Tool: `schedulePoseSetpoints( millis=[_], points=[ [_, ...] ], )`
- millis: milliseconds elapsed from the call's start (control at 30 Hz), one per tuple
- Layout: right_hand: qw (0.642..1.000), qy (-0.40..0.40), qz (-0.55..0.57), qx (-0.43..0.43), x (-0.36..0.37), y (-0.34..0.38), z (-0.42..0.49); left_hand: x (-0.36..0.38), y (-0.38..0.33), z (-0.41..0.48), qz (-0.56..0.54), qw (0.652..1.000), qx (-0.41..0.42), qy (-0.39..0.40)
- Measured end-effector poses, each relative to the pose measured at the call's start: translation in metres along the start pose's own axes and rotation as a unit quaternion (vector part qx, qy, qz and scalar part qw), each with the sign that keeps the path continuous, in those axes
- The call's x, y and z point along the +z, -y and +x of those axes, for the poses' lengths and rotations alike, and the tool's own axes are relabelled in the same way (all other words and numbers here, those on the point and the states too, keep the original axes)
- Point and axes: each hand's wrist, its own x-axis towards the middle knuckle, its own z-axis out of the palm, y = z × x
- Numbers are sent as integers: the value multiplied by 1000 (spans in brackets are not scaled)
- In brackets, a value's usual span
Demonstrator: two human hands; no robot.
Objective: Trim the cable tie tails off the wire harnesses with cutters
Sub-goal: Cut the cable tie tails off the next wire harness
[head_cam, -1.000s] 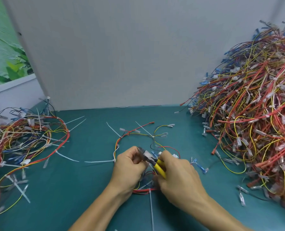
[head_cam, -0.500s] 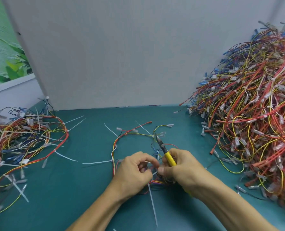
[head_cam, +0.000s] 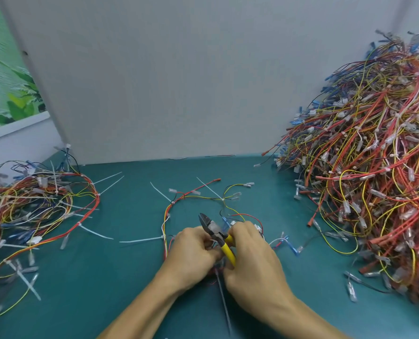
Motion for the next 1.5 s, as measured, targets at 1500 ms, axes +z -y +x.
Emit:
schedulePoseSetpoints(
  millis=[1500],
  points=[
    [982,145,-113,43,-87,-25,13,-5,0,5,-53,998,16,33]
  ],
)
